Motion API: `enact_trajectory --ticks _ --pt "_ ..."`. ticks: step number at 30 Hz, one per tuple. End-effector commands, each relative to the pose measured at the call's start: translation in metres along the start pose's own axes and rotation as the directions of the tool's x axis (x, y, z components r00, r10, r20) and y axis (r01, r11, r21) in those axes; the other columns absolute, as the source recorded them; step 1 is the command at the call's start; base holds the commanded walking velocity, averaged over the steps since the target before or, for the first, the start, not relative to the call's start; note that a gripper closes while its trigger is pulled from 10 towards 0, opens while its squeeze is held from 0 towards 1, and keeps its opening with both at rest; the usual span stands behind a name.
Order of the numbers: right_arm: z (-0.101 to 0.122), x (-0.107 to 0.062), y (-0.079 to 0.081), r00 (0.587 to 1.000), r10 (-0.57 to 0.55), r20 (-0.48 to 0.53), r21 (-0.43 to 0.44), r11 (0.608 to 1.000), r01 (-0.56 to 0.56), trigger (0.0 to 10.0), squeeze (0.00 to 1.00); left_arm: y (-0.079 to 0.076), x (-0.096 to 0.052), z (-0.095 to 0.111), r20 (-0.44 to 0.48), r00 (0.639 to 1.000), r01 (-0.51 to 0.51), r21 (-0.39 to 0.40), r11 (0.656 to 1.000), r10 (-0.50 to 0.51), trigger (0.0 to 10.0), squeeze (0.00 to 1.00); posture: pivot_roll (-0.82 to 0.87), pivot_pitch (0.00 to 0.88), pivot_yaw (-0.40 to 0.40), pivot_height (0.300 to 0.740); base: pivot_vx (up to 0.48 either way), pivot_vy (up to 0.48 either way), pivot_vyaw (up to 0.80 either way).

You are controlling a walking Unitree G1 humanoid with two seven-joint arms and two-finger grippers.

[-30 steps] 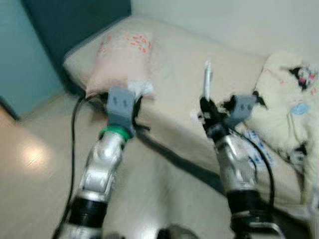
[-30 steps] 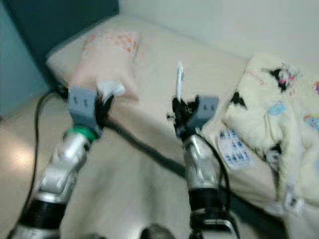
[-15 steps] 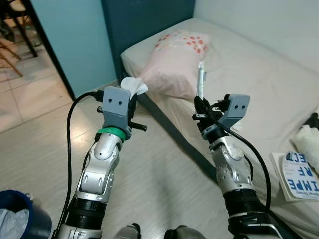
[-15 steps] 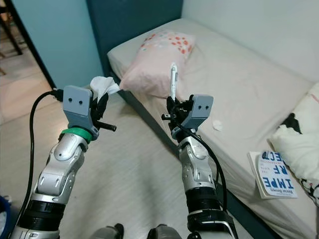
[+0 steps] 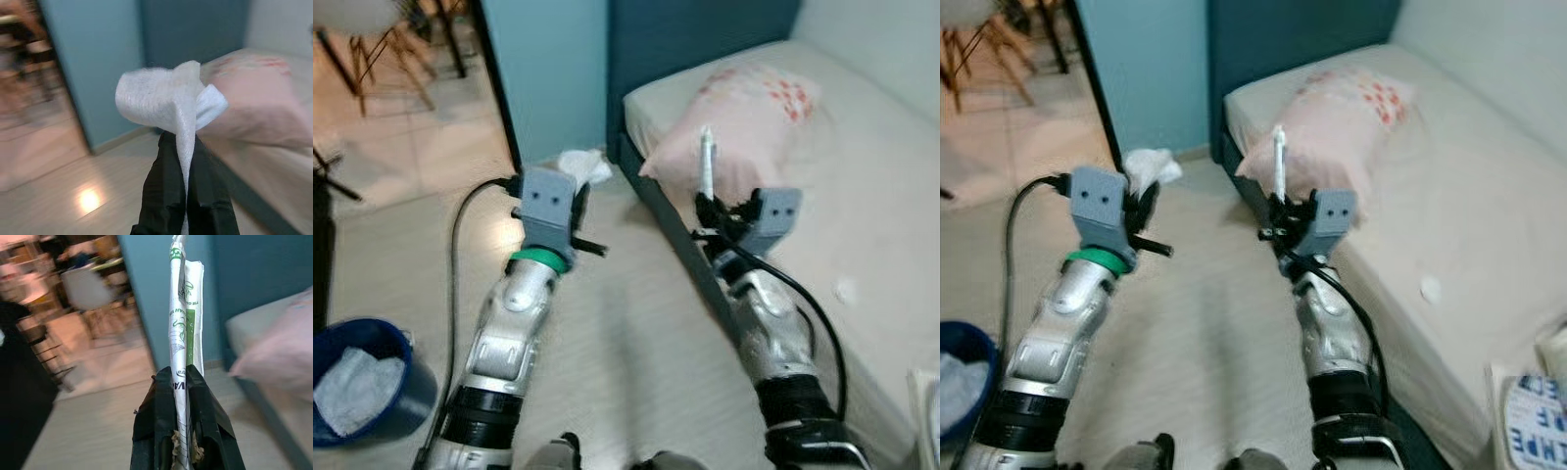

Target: Clean up the room

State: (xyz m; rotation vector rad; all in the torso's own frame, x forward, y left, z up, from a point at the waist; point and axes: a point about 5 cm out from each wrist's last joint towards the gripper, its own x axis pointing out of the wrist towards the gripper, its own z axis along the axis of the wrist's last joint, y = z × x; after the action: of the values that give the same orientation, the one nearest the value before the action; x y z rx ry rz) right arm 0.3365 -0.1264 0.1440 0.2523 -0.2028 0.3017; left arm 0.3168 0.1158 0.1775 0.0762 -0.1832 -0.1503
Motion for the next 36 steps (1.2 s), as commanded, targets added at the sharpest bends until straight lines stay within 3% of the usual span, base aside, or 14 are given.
enact_trajectory --ticks 1,10,14,29,36 --pt "-0.004 -0.003 -0.002 1.000 -0.004 -0.017 -0.005 1.000 0.004 10.0 0.00 -0.002 -0.002 -0.006 -0.022 1.000 0.002 0.003 1.000 -0.002 10.0 0.00 -0.03 0.001 -0.002 0.740 0.000 0.000 0.72" --pt "-0.005 -0.003 0.005 0.999 0.039 -0.021 -0.029 0.999 -0.039 10.0 0.00 -0.001 -0.001 -0.006 -0.020 1.000 -0.002 0.007 1.000 0.002 10.0 0.00 -0.02 0.001 -0.002 0.740 0.083 0.000 0.72" --pt "-0.007 -0.003 0.009 0.998 0.055 -0.031 -0.073 0.996 -0.057 10.0 0.00 -0.001 -0.001 -0.006 -0.020 1.000 -0.002 0.013 1.000 0.002 10.0 0.00 -0.02 0.002 -0.002 0.740 0.480 0.000 0.65" --pt "-0.006 -0.004 0.006 0.999 0.039 -0.018 -0.084 0.996 -0.041 10.0 0.00 0.000 -0.001 -0.006 -0.024 1.000 -0.006 0.016 1.000 0.006 10.0 0.00 -0.02 0.003 0.000 0.740 0.480 0.000 0.00" --pt "-0.006 -0.004 0.006 0.999 0.044 -0.018 -0.097 0.994 -0.046 10.0 0.00 0.000 -0.001 -0.006 -0.022 1.000 -0.005 0.018 1.000 0.005 10.0 0.00 -0.02 0.001 -0.001 0.740 0.480 0.000 0.76"
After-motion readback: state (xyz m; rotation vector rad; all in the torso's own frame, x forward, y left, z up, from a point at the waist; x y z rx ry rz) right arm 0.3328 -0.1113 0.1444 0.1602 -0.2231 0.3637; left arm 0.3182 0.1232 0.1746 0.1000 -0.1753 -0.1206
